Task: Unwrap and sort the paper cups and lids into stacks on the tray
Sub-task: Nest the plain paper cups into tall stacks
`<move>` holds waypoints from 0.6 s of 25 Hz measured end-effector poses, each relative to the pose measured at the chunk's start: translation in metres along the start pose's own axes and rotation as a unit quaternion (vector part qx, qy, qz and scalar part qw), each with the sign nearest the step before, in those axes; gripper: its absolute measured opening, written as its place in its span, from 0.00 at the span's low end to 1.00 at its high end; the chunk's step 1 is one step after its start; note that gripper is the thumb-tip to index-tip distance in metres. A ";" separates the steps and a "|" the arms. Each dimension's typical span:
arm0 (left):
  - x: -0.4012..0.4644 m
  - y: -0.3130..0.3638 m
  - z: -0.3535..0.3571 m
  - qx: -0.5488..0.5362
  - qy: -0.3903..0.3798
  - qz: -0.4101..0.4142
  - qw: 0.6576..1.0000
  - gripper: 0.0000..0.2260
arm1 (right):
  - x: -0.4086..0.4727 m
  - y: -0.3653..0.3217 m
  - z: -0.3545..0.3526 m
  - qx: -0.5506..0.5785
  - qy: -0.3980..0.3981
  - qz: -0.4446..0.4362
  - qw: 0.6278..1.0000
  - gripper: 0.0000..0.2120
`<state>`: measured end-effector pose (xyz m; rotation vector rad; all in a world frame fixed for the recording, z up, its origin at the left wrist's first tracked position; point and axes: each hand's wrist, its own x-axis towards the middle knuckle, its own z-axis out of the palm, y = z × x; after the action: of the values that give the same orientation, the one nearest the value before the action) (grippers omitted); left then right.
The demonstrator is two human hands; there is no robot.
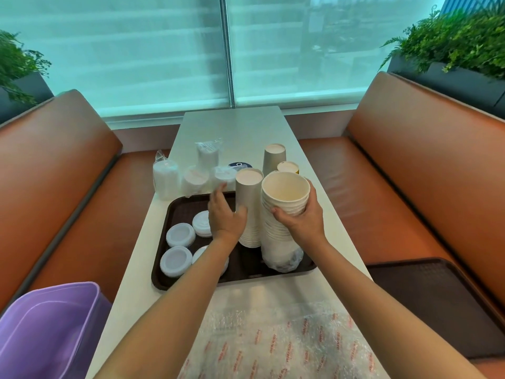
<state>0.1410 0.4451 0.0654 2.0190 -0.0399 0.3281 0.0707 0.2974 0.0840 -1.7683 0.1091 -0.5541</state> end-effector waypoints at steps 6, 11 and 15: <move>0.002 0.122 -0.019 0.103 -0.200 0.276 0.935 0.25 | -0.006 0.008 0.000 -0.003 -0.007 0.019 1.000 0.40; 0.006 0.141 -0.004 0.409 -0.369 0.249 0.796 0.35 | -0.006 0.009 0.002 -0.001 -0.010 0.045 0.999 0.40; 0.011 0.143 -0.005 0.413 -0.364 0.267 0.791 0.33 | -0.005 0.005 0.001 -0.002 -0.031 0.051 0.998 0.42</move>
<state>0.1260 0.3855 0.1952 2.8726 -1.1505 -0.1636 0.0675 0.2988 0.0776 -1.7718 0.1568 -0.4252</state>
